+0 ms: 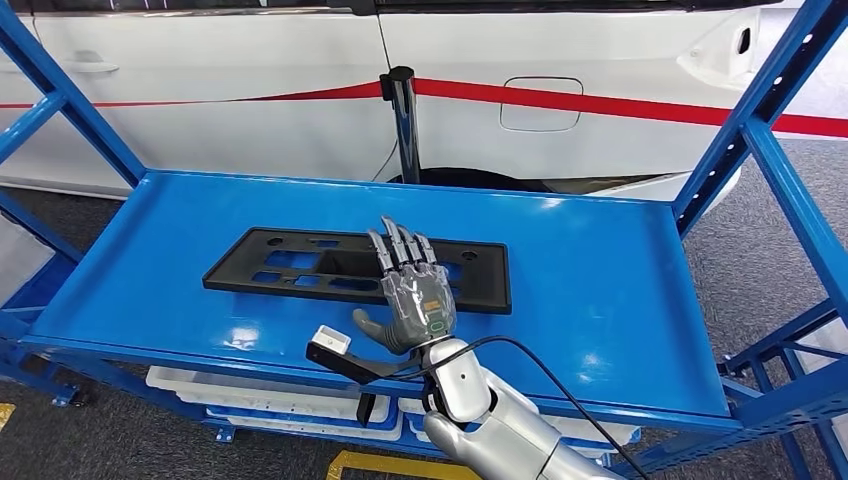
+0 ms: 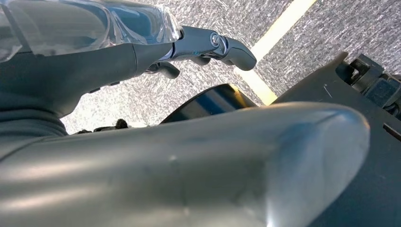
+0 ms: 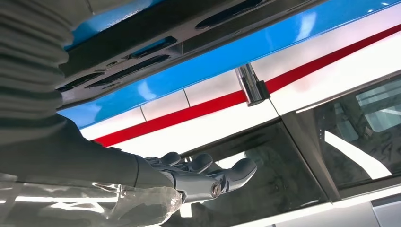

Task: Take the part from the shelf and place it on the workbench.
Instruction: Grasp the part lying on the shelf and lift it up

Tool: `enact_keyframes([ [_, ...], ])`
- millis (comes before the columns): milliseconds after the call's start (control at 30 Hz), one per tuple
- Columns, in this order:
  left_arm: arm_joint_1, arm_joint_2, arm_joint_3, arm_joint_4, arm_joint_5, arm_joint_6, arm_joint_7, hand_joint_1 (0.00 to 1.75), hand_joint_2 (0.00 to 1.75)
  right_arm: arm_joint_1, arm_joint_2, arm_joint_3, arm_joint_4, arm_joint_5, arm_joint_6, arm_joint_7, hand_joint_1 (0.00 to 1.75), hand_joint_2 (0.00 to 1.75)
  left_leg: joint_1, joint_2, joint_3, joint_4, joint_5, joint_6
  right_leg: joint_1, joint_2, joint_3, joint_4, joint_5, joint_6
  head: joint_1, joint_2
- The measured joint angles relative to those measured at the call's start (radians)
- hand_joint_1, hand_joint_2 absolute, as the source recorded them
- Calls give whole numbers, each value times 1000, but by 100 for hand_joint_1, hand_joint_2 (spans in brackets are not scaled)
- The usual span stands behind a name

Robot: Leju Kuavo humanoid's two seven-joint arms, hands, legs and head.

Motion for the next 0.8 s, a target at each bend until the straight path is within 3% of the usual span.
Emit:
enact_keyframes([
  [533, -11, 0, 0, 0, 2, -3, -4, 0, 0, -61, -3, 1, 7, 9, 145, 26, 0, 175, 0, 0, 0, 0, 0, 0, 0, 0, 0, 0, 0, 0, 0, 0],
  [800, -11, 0, 0, 0, 4, -3, -9, 0, 0, -74, -7, 2, 5, 6, 164, 29, 0, 175, 0, 0, 0, 0, 0, 0, 0, 0, 0, 0, 0, 0, 0, 0],
])
